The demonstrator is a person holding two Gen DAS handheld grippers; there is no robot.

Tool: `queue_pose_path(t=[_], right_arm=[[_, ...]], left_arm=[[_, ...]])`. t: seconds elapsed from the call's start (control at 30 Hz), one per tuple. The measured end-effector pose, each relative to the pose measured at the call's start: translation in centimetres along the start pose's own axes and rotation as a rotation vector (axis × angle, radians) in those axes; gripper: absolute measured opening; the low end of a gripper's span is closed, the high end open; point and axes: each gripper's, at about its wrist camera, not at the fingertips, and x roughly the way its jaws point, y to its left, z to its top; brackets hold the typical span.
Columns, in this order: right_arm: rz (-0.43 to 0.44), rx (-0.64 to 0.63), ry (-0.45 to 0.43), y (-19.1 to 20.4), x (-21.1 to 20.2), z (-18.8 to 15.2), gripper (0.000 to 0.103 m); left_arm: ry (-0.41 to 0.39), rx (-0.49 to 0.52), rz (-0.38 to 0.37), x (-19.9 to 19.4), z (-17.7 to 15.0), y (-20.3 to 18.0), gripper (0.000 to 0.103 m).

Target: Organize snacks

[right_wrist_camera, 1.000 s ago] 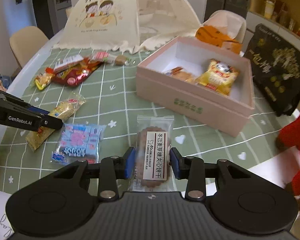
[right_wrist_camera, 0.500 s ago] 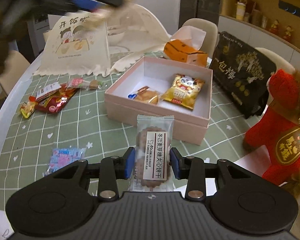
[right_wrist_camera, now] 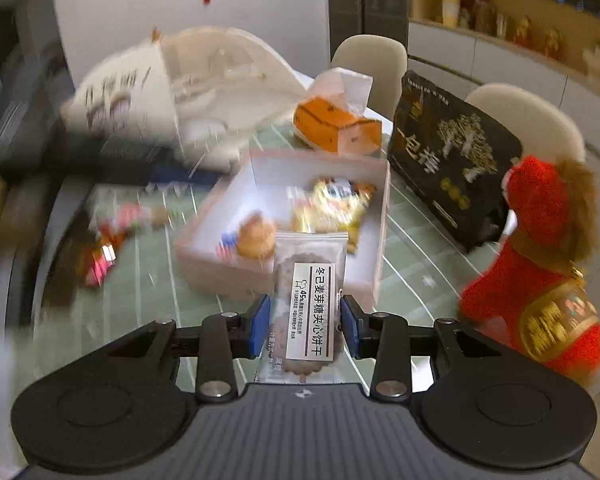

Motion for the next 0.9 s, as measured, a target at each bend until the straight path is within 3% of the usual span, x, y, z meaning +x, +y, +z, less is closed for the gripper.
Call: queue_pose_path(t=[0.13,0.2,0.3,0.43,0.57,0.63,0.77,0.9], right_arm=[[0.033,0.019,-0.044,-0.4,2.1,6.3,0.042],[0.004,0.013,-0.013,-0.1,4.2,9.6,0.045],[0.026,0.025,0.030,0.7,6.5,12.8,0.045],[0.113,-0.095,0.027,6.3,8.6,13.7,0.053],[0.266,-0.186,0.130,13.7,13.4,12.7,0.061],[0.300,-0.179,0.195,17.2,16.7,12.1,0.061],[0.217,-0.083,0.299,20.7,22.5,11.1,0.061],[0.066,0.083,0.307,20.4,25.8,10.5,0.061]], left_arm=[[0.019,-0.057,0.041,-3.4,-3.4,2.3,0.034],[0.026,-0.091,0.084,-5.3,-5.3,3.6,0.034],[0.014,-0.157,0.165,-8.9,-8.0,5.8,0.034],[-0.029,-0.286,0.285,-13.5,-10.9,9.2,0.034],[-0.073,-0.404,0.354,-16.4,-12.8,12.0,0.034],[-0.079,-0.430,0.371,-17.2,-13.2,12.5,0.034],[-0.081,-0.445,0.378,-18.7,-14.4,13.0,0.034],[-0.088,-0.469,0.393,-19.5,-15.7,13.3,0.034]])
